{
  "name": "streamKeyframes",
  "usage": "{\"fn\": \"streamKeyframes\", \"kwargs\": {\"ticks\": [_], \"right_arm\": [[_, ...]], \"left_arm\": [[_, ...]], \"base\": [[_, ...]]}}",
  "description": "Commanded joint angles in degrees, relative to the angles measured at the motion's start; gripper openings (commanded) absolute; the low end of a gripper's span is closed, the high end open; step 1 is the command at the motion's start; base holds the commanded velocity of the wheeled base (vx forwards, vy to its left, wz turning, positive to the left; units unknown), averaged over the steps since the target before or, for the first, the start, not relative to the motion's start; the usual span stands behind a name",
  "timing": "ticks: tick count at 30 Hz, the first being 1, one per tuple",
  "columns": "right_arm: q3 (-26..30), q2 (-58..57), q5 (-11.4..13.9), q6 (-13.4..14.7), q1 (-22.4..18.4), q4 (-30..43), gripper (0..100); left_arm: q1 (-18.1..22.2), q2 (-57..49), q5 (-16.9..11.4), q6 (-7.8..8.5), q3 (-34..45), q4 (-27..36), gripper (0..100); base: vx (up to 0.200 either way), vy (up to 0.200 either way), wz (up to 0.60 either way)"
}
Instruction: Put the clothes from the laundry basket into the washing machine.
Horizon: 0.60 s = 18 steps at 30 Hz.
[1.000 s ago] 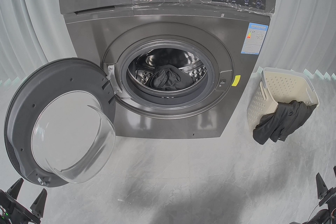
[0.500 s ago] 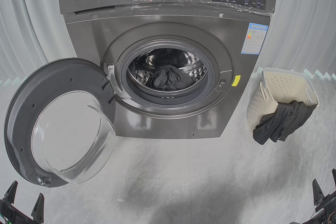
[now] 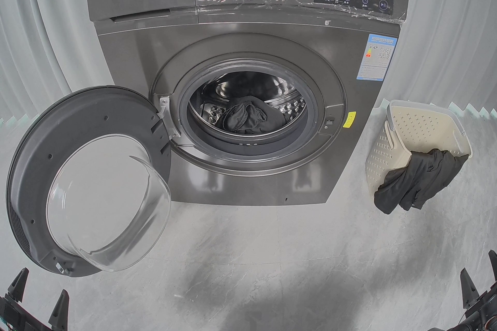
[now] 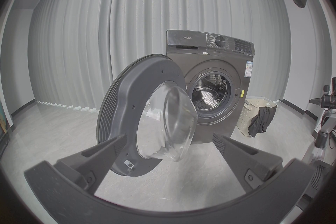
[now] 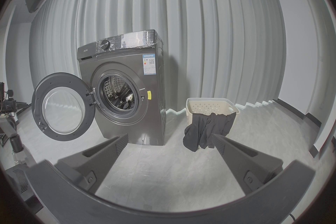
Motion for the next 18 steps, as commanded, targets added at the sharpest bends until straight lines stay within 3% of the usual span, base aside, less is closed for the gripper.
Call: {"fn": "streamKeyframes", "kwargs": {"ticks": [1, 16, 18], "right_arm": [[1.01, -0.58, 0.33, -0.77, 0.11, 0.01, 100], [1.01, -0.58, 0.42, -0.6, 0.11, -0.07, 100], [1.01, -0.58, 0.42, -0.6, 0.11, 0.01, 100]], "left_arm": [[0.05, -0.66, 0.14, -0.13, 0.9, -0.07, 100], [0.05, -0.66, 0.49, -0.04, 0.9, -0.07, 100], [0.05, -0.66, 0.58, -0.22, 0.9, -0.07, 100]], "base": [[0.0, -0.2, 0.0], [0.0, -0.2, 0.0], [0.0, 0.0, 0.0]]}}
